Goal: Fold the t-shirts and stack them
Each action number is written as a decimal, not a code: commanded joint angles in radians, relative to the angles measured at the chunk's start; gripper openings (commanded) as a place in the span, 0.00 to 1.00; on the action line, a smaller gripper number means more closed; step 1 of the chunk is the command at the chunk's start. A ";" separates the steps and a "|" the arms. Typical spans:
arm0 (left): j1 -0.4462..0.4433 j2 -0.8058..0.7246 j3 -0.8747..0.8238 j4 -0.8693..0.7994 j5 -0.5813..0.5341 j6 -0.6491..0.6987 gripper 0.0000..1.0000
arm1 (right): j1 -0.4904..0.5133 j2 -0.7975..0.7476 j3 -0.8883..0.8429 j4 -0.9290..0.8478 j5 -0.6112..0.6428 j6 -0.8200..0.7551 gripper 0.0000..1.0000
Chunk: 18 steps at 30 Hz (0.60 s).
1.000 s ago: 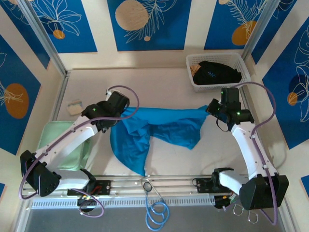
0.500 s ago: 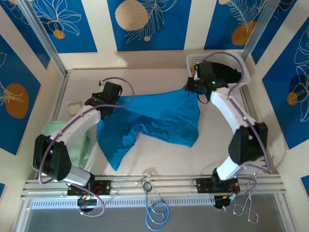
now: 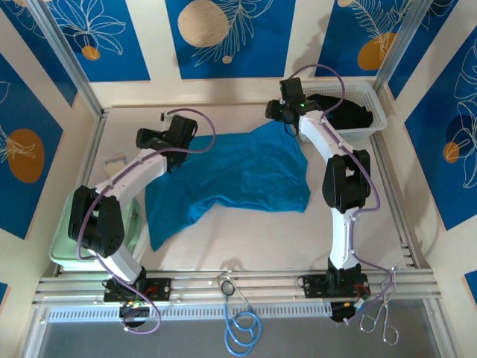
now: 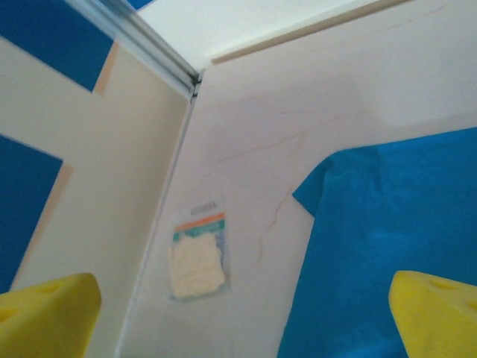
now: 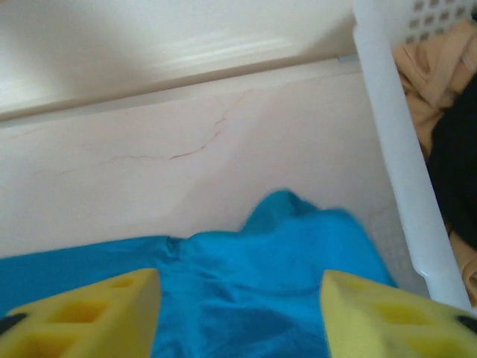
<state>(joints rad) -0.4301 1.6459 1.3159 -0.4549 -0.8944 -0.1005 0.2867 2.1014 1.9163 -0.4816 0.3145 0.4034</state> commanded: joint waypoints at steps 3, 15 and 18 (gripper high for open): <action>-0.039 -0.116 0.003 -0.258 0.077 -0.161 1.00 | 0.041 -0.164 -0.064 -0.108 0.060 0.025 0.77; -0.083 -0.309 -0.342 -0.397 0.546 -0.458 0.96 | 0.035 -0.718 -0.828 -0.213 -0.055 0.186 0.81; -0.090 -0.320 -0.411 -0.335 0.584 -0.483 0.94 | 0.040 -0.754 -0.937 -0.238 -0.099 0.208 0.81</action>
<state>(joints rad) -0.5091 1.3537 0.9352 -0.8299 -0.4255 -0.5117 0.3210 1.3636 1.0523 -0.6640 0.2897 0.5625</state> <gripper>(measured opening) 0.943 0.807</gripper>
